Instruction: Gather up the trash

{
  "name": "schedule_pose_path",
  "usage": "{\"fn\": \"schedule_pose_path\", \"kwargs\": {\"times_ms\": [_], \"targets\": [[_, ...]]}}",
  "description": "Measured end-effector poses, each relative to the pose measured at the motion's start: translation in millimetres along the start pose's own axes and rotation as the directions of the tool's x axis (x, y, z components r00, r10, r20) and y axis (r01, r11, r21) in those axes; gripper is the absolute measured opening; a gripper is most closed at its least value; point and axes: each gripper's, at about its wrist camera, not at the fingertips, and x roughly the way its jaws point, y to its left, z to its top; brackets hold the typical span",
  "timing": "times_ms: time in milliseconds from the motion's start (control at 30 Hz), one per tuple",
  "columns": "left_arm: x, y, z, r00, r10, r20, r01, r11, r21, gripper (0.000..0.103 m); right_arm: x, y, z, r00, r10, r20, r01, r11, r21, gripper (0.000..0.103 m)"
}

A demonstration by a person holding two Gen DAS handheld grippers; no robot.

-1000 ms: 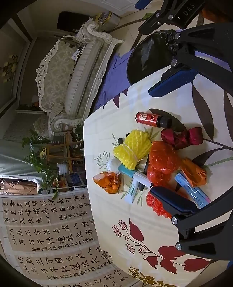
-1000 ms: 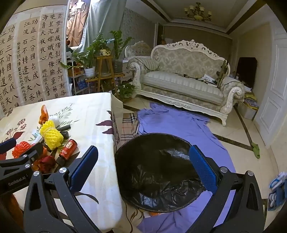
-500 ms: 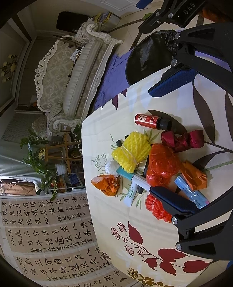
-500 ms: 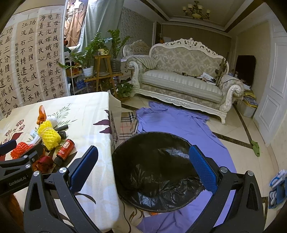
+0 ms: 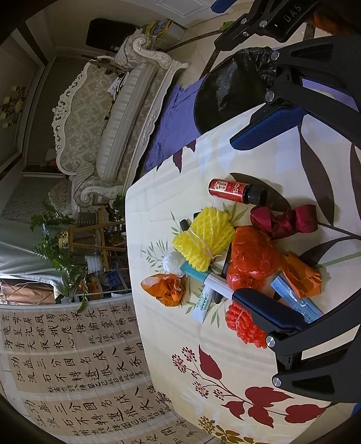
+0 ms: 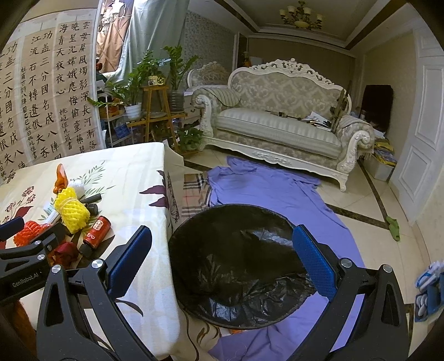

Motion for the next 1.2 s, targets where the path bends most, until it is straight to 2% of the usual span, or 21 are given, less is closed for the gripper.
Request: {"fn": "schedule_pose_path", "kwargs": {"times_ms": [1200], "targets": [[4.6,-7.4,-3.3,0.999,-0.020,-0.030,0.020,1.000,0.006,0.097,1.7,-4.7,-0.3,1.000,-0.008,-0.010,0.008,1.000,0.014,0.099]]}}
